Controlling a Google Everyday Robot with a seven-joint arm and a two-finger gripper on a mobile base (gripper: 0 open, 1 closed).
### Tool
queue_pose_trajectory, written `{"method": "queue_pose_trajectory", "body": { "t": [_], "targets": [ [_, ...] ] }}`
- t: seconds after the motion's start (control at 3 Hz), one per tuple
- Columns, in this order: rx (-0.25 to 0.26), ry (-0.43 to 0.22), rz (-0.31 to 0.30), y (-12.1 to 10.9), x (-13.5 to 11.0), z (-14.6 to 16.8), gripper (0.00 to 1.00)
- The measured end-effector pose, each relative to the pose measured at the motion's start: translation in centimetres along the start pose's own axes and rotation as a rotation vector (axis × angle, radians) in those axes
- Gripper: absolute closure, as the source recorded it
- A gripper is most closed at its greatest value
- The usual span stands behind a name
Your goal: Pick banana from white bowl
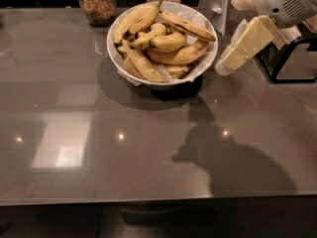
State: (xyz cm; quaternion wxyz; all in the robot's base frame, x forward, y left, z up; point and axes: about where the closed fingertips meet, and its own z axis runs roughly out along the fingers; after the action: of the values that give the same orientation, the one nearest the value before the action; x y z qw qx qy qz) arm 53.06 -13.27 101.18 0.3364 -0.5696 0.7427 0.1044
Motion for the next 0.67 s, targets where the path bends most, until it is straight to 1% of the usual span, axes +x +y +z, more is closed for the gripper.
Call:
{"method": "queue_pose_trajectory", "body": {
  "t": [0.33,0.67],
  "targets": [
    [-0.014,-0.148,0.030,-3.01,-3.50,2.11,0.00],
    [-0.015,-0.160,0.034,-3.32,-3.67,2.19,0.00]
  ]
}}
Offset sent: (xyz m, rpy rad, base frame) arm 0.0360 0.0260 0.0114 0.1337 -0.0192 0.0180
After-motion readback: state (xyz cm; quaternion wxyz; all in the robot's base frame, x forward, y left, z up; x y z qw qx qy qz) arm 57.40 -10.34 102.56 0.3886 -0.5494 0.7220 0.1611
